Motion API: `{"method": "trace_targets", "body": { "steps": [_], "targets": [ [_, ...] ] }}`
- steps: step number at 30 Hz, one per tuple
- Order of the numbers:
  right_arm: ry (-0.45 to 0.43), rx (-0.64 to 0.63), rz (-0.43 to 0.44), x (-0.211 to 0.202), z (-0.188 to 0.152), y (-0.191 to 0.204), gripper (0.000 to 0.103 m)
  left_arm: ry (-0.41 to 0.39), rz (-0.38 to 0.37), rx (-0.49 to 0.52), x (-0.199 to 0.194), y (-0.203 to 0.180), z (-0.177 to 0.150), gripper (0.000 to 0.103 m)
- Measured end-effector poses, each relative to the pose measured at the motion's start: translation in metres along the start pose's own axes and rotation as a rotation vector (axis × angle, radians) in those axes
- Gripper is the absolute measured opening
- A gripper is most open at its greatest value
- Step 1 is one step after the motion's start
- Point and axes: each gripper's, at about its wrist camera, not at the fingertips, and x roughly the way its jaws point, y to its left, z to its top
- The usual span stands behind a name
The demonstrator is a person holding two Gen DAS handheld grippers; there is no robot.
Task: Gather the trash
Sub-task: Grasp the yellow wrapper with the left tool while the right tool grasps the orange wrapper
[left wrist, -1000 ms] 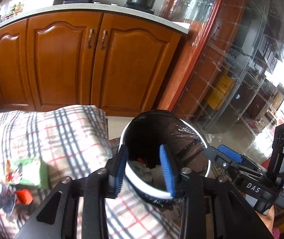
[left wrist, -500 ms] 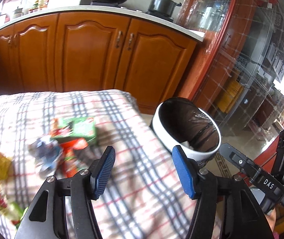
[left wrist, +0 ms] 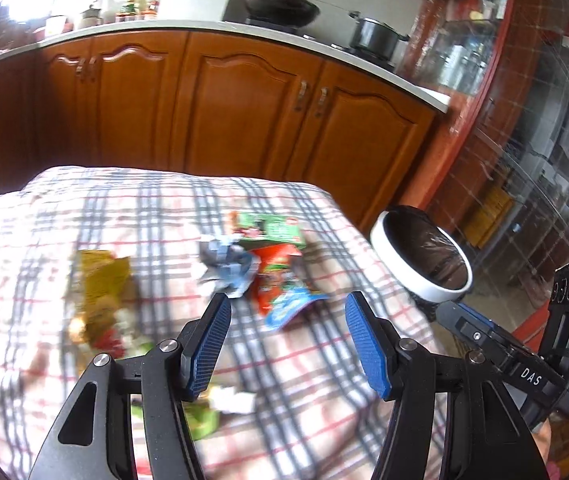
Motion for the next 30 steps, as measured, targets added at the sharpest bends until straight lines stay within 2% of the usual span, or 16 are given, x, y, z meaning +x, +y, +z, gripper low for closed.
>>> {"method": "trace_targets", "body": {
  "steps": [9,17,20,22,27,30],
  "targets": [
    [0.04,-0.049,0.053,0.017,-0.006,0.033,0.095,-0.022,0.064,-0.06,-0.039,0.044,0.002,0.059],
    [0.076,-0.087,0.085,0.039,-0.004,0.056,0.093,-0.028,0.108,-0.077,-0.04,0.069,0.013,0.059],
    [0.095,-0.103,0.098,0.048,-0.002,0.064,0.086,-0.024,0.125,-0.087,-0.04,0.079,0.016,0.059],
    [0.11,-0.114,0.099,0.054,-0.001,0.068,0.077,-0.011,0.143,-0.084,-0.03,0.083,0.02,0.059],
    [0.141,-0.137,0.106,0.07,0.003,0.075,0.061,0.022,0.167,-0.079,-0.014,0.095,0.028,0.058],
    [0.157,-0.158,0.107,0.079,0.005,0.079,0.055,0.033,0.187,-0.067,-0.002,0.099,0.032,0.058]
  ]
}}
